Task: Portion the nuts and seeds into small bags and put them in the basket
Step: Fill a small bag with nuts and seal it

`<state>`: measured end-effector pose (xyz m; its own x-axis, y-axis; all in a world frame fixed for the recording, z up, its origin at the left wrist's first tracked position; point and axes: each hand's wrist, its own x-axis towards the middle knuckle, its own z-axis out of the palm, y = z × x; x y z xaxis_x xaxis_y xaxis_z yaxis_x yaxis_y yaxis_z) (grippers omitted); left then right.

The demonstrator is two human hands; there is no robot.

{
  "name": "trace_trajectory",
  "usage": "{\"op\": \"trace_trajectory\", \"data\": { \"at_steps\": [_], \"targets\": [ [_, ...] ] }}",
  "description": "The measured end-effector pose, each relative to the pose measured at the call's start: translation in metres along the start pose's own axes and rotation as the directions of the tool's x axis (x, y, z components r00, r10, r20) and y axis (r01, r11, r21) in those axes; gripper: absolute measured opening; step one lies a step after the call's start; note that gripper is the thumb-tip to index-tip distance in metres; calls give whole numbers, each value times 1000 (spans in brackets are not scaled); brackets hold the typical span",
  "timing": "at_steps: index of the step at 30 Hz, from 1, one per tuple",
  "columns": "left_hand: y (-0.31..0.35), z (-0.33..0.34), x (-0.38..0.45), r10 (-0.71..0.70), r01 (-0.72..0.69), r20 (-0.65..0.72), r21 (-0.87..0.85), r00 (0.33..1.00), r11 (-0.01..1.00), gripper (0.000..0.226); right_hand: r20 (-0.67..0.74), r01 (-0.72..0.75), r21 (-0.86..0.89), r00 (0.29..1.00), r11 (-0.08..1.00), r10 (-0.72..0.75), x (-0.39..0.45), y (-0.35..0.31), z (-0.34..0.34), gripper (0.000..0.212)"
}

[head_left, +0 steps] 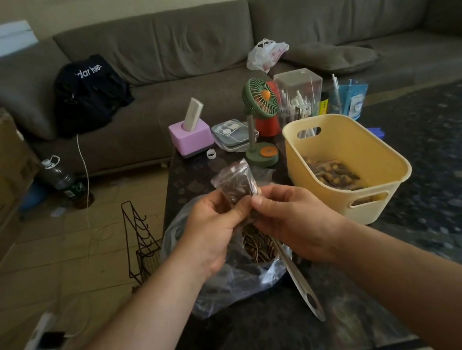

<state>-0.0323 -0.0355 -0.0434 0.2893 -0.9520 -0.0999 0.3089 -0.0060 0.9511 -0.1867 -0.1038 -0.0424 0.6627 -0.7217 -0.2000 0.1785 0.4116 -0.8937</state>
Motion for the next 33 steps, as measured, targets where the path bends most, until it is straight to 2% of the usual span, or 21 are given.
{"op": "trace_trajectory", "data": {
  "at_steps": [3, 5, 9, 14, 17, 21, 25, 28, 31, 33],
  "targets": [
    [1, -2, -1, -25, 28, 57, -52, 998, 998, 37, 1, 3, 2, 1000, 1000, -3, 3, 0, -2, 37],
    [2, -5, -2, -3, 9, 81, -75, 997, 997, 43, -5, 10, 8, 1000, 1000, -10, 4, 0, -5, 33],
    [3, -7, 0, 36, -33, 73, -53, 997, 998, 52, -19, -12, -2, 1000, 1000, 12, -1, -5, -5, 30],
    [4, -11, 0, -26, 26, 100, -3, 995, 1000, 50, 5, 2, -28, 1000, 1000, -2, -3, -5, -3, 43],
    [4, -8, -2, -46, 51, 141, -36, 989, 998, 55, -34, 50, -69, 998, 996, -52, -3, -5, -1, 28],
    [5, -6, -3, -39, 48, 154, -50, 987, 998, 56, -70, 62, -116, 995, 991, -70, -1, -4, -2, 20],
    [4, -2, -5, -25, 29, 104, -35, 994, 999, 57, -94, 81, -141, 991, 987, -94, -1, -5, -1, 17],
    [3, -3, -4, -33, 36, 112, -28, 993, 999, 58, -87, 90, -110, 991, 990, -100, -1, -7, -1, 25],
    [5, -3, -5, -55, 60, 110, -42, 992, 997, 55, -60, 106, -49, 992, 993, -108, -1, -14, -1, 43],
    [5, -3, -6, -73, 79, 129, -48, 989, 996, 54, -88, 131, -57, 987, 990, -136, -1, -19, -2, 44]
  ]
}}
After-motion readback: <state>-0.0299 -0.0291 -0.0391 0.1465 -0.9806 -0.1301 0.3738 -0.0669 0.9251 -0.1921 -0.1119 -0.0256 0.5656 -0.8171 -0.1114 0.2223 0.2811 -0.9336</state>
